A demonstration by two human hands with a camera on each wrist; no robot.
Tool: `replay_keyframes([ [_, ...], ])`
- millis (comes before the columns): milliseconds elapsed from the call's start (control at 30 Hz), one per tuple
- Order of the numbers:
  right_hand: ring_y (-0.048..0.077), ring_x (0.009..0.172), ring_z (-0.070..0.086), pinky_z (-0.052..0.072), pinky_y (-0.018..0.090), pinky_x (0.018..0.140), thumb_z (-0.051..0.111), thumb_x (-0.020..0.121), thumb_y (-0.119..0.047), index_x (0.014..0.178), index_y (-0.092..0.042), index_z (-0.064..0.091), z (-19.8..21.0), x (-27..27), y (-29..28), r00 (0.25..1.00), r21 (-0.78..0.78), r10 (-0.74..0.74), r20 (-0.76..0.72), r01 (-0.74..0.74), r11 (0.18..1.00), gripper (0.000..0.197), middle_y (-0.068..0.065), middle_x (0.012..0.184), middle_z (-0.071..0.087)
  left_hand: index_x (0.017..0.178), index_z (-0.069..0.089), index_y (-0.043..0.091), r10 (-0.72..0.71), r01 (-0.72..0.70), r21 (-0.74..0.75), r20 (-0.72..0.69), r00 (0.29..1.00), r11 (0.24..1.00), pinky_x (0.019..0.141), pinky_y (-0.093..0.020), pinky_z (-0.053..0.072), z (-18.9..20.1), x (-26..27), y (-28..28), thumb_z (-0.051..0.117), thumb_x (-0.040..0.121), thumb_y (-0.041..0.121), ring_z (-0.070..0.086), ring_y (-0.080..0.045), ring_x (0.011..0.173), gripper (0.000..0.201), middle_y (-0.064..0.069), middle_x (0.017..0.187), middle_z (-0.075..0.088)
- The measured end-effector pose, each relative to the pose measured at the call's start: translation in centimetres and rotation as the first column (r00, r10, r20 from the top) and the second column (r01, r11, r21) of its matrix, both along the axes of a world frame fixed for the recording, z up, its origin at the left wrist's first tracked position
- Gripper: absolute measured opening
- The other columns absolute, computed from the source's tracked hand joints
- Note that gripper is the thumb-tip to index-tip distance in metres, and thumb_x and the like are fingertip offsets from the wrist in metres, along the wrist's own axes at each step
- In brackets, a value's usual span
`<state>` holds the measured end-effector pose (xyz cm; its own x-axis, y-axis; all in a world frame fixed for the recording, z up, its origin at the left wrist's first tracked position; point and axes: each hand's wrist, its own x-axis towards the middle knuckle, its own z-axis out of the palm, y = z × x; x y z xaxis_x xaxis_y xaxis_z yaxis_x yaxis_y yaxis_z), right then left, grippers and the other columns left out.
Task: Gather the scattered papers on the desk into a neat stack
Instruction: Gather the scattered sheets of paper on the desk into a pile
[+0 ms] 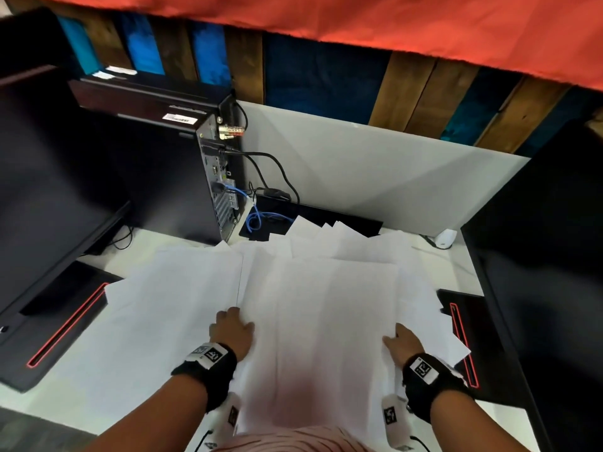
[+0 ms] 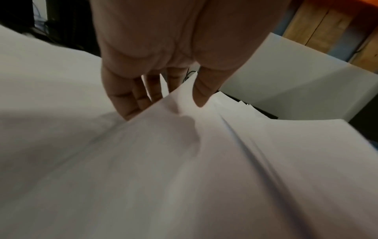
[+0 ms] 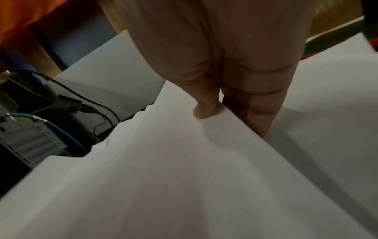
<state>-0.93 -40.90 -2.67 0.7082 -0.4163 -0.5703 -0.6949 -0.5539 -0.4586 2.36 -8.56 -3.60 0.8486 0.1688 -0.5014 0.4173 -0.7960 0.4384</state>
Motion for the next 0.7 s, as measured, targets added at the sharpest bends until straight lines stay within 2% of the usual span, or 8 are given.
replay_keyframes([
  [100,0.033,0.104,0.058,0.05,0.05,0.094,0.057,0.089,-0.015,0.113,-0.008,0.048,-0.2,0.1,2.2,0.998,0.161,-0.061,0.02,0.057,0.985,0.026,0.019,0.115,0.056,0.129,0.04,0.0,-0.037,0.027,-0.187,-0.054,0.998,0.982,0.097,-0.033,0.04,0.2,-0.9,-1.8,0.04,0.098,0.024,0.05,-0.035,0.122,0.039,-0.022,0.133,0.049],
  [167,0.035,0.102,0.06,0.053,0.056,0.086,0.064,0.085,-0.018,0.113,-0.011,0.043,-0.9,0.0,3.1,0.987,0.318,-0.156,0.026,0.14,0.938,0.036,0.016,0.112,0.056,0.121,0.044,0.002,-0.078,0.052,-0.3,-0.076,0.994,0.953,0.087,-0.028,0.04,0.4,-1.6,-2.7,0.04,0.098,0.022,0.054,-0.032,0.117,0.03,-0.021,0.129,0.054],
  [300,0.035,0.11,0.06,0.049,0.052,0.097,0.071,0.078,-0.037,0.127,-0.002,0.048,-1.9,-0.7,4.6,0.997,0.427,-0.082,-0.004,0.076,0.901,0.064,0.018,0.12,0.061,0.121,0.052,0.009,-0.089,0.054,-0.51,-0.045,0.995,0.858,0.094,-0.033,0.047,1.1,-2.8,-3.0,0.059,0.087,0.018,0.061,-0.029,0.109,0.036,-0.014,0.119,0.063],
  [367,0.032,0.112,0.06,0.048,0.048,0.1,0.077,0.054,-0.06,0.124,-0.006,0.052,-3.0,-1.0,4.5,0.996,0.428,-0.076,0.048,0.048,0.903,0.092,0.015,0.119,0.062,0.112,0.056,0.015,-0.09,0.047,-0.571,-0.048,0.995,0.82,0.093,-0.036,0.048,1.7,-3.0,-2.5,0.063,0.08,0.012,0.062,-0.026,0.1,0.032,-0.011,0.106,0.065],
  [433,0.03,0.111,0.06,0.049,0.046,0.099,0.08,0.037,-0.066,0.124,-0.01,0.052,-3.0,-1.4,4.1,0.984,0.433,-0.123,0.13,0.055,0.9,0.107,0.012,0.119,0.062,0.103,0.057,0.016,-0.066,0.009,-0.631,-0.067,0.996,0.776,0.092,-0.038,0.05,2.2,-3.1,-1.8,0.063,0.081,0.006,0.062,-0.024,0.094,0.025,-0.005,0.092,0.066],
  [500,0.03,0.105,0.065,0.054,0.045,0.092,0.089,0.034,-0.055,0.12,-0.012,0.056,-1.5,-2.1,4.3,0.972,0.542,-0.179,0.152,0.069,0.838,0.102,0.013,0.115,0.067,0.104,0.061,0.014,-0.05,-0.035,-0.678,-0.106,0.993,0.734,0.094,-0.041,0.051,2.6,-3.2,-1.0,0.067,0.076,0.012,0.065,-0.028,0.097,0.029,-0.004,0.092,0.069],
  [600,0.036,0.1,0.069,0.056,0.045,0.084,0.092,0.049,-0.022,0.115,-0.004,0.063,0.7,-3.1,5.5,0.989,0.747,-0.143,0.041,0.065,0.662,0.075,0.02,0.109,0.071,0.107,0.064,0.009,-0.033,-0.111,-0.731,-0.18,0.983,0.674,0.096,-0.048,0.05,2.7,-3.3,0.5,0.07,0.062,0.022,0.066,-0.033,0.101,0.047,-0.012,0.103,0.071],
  [700,0.042,0.105,0.064,0.052,0.049,0.088,0.09,0.054,-0.009,0.116,0.006,0.062,1.0,-3.4,6.7,0.989,0.782,-0.145,-0.01,0.098,0.616,0.069,0.028,0.112,0.067,0.097,0.064,0.024,-0.039,-0.107,-0.745,-0.176,0.984,0.658,0.088,-0.043,0.055,3.0,-3.1,2.1,0.07,0.067,0.023,0.068,-0.028,0.096,0.031,-0.002,0.096,0.072],
])
